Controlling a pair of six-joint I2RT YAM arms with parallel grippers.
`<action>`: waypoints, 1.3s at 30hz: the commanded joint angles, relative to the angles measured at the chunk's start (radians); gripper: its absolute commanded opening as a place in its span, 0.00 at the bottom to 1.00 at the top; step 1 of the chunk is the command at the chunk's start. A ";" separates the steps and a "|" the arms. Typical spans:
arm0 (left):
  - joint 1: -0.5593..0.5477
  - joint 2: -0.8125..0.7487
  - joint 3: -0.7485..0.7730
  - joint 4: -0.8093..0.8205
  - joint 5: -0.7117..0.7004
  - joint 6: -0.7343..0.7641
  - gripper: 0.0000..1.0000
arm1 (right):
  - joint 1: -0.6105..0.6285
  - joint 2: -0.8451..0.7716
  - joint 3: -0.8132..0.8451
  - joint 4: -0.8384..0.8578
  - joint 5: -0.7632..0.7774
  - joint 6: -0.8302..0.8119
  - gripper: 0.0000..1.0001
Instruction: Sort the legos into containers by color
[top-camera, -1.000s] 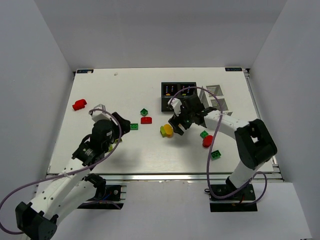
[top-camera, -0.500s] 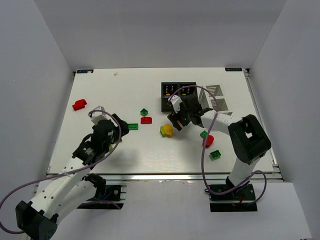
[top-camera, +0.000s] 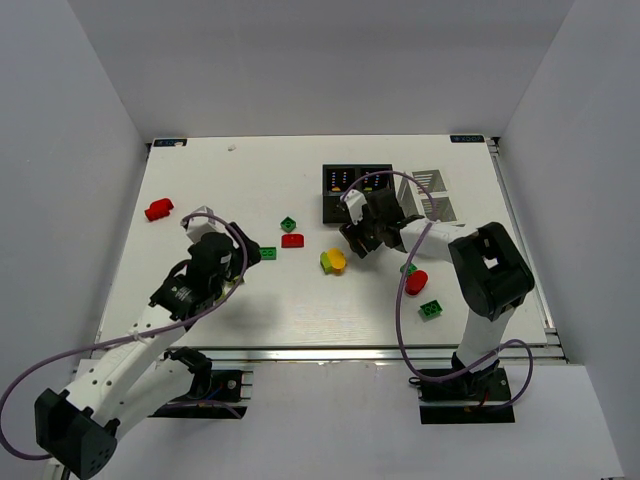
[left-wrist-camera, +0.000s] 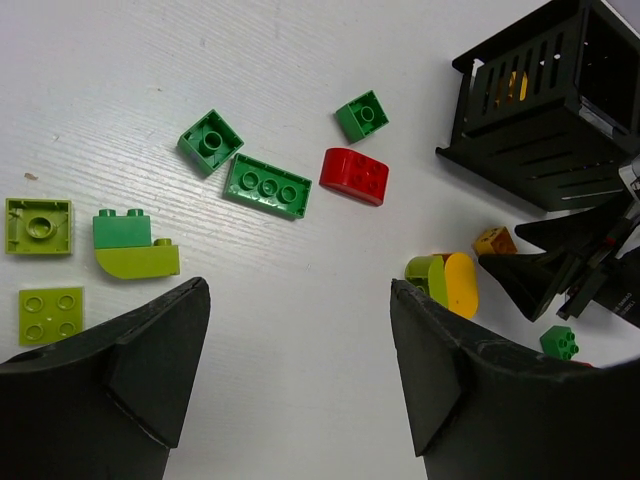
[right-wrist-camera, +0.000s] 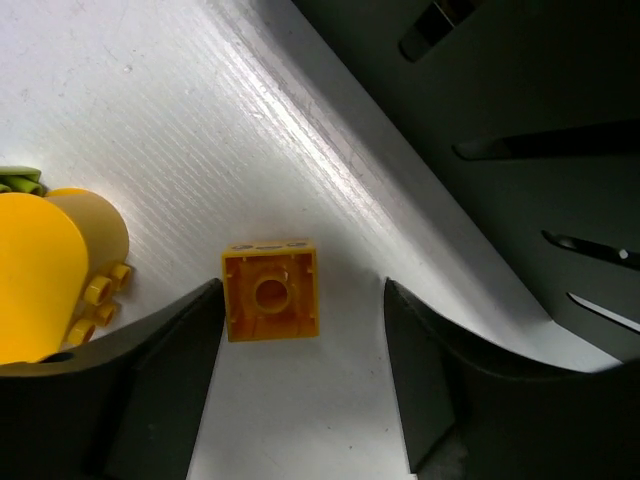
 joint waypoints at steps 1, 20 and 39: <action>-0.002 0.025 0.048 0.021 0.003 0.016 0.82 | 0.000 -0.002 0.014 0.037 -0.038 0.006 0.65; -0.002 0.114 0.005 0.213 0.169 0.082 0.83 | -0.010 -0.346 0.018 -0.066 -0.406 -0.154 0.00; -0.004 0.261 0.056 0.293 0.381 0.231 0.82 | -0.104 -0.040 0.477 -0.052 -0.395 0.190 0.13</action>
